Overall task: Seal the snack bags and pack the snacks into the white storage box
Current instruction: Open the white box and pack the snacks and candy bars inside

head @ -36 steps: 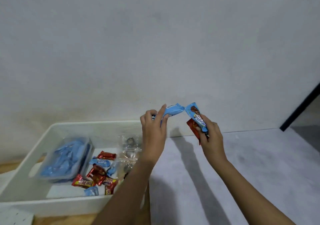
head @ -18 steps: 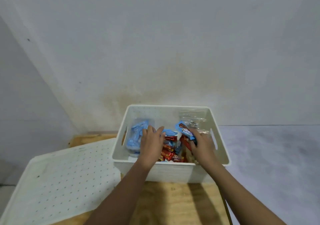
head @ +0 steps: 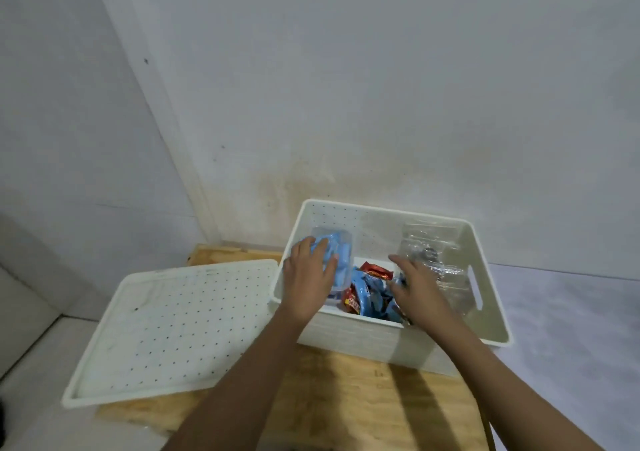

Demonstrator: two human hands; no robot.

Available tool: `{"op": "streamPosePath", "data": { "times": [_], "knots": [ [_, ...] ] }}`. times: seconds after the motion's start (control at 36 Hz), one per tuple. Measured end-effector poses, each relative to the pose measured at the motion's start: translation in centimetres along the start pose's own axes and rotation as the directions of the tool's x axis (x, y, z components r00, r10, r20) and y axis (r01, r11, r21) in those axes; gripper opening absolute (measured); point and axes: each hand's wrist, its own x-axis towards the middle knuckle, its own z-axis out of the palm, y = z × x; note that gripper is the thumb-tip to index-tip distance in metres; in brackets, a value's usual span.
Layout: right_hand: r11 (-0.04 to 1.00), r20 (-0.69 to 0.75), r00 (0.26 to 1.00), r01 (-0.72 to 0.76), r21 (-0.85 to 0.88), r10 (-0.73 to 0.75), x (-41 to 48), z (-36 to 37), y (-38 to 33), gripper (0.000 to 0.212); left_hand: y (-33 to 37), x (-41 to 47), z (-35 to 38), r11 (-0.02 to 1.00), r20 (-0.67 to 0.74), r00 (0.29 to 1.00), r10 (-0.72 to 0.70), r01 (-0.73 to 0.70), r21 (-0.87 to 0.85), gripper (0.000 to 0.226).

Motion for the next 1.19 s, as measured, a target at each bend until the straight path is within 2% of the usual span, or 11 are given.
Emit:
{"op": "streamPosePath", "data": {
  "times": [0.19,0.31,0.39,0.5,0.58,0.67,0.75,0.86,0.94,1.11,1.19],
  "knots": [
    [0.959,0.070,0.957,0.283,0.014,-0.283,1.4,4.0,-9.8,0.045,-8.5,-1.5,-7.3,0.968,-0.223,0.943,-0.247,0.249,-0.020,0.045],
    [0.915,0.113,0.909,0.403,0.001,-0.401,1.5,8.9,-14.9,0.052,-16.0,-3.9,-10.4,0.929,-0.250,0.903,-0.351,0.369,0.031,0.044],
    [0.906,0.157,0.897,0.423,-0.025,-0.414,0.9,13.5,-17.6,0.056,-21.9,-5.8,-11.4,0.888,-0.227,0.875,-0.428,0.454,0.075,0.045],
    [0.949,0.257,0.923,0.310,-0.060,-0.286,-0.1,19.9,-18.0,0.062,-29.2,-8.6,-10.8,0.851,-0.190,0.857,-0.479,0.506,0.140,0.046],
    [0.980,0.323,0.939,0.163,-0.116,-0.118,-0.7,24.0,-16.5,0.074,-34.0,-10.9,-9.9,0.821,-0.070,0.845,-0.530,0.532,0.209,0.056],
    [0.980,0.285,0.952,-0.061,-0.192,0.115,-1.1,26.6,-15.2,0.089,-37.7,-12.1,-8.7,0.792,0.039,0.803,-0.594,0.576,0.203,0.075],
    [0.945,0.209,0.931,-0.260,-0.197,0.300,-1.5,28.1,-14.8,0.103,-39.9,-12.6,-7.7,0.774,0.119,0.767,-0.631,0.609,0.173,0.098],
    [0.908,0.128,0.927,-0.305,-0.289,0.352,-0.9,29.1,-15.0,0.110,-41.5,-12.7,-7.1,0.779,0.201,0.766,-0.611,0.627,-0.023,0.112],
    [0.883,0.097,0.899,-0.391,-0.260,0.427,-0.5,29.2,-15.1,0.118,-41.8,-12.8,-7.2,0.759,0.222,0.773,-0.594,0.630,-0.163,0.115],
    [0.875,0.111,0.872,-0.458,-0.159,0.477,-1.3,29.8,-16.9,0.124,-42.8,-14.0,-9.2,0.742,0.180,0.759,-0.626,0.650,-0.160,0.117],
    [0.901,0.107,0.895,-0.425,-0.090,0.433,-1.2,29.9,-19.0,0.123,-43.3,-14.8,-11.5,0.749,0.120,0.765,-0.632,0.643,-0.158,0.114]
  ]
}}
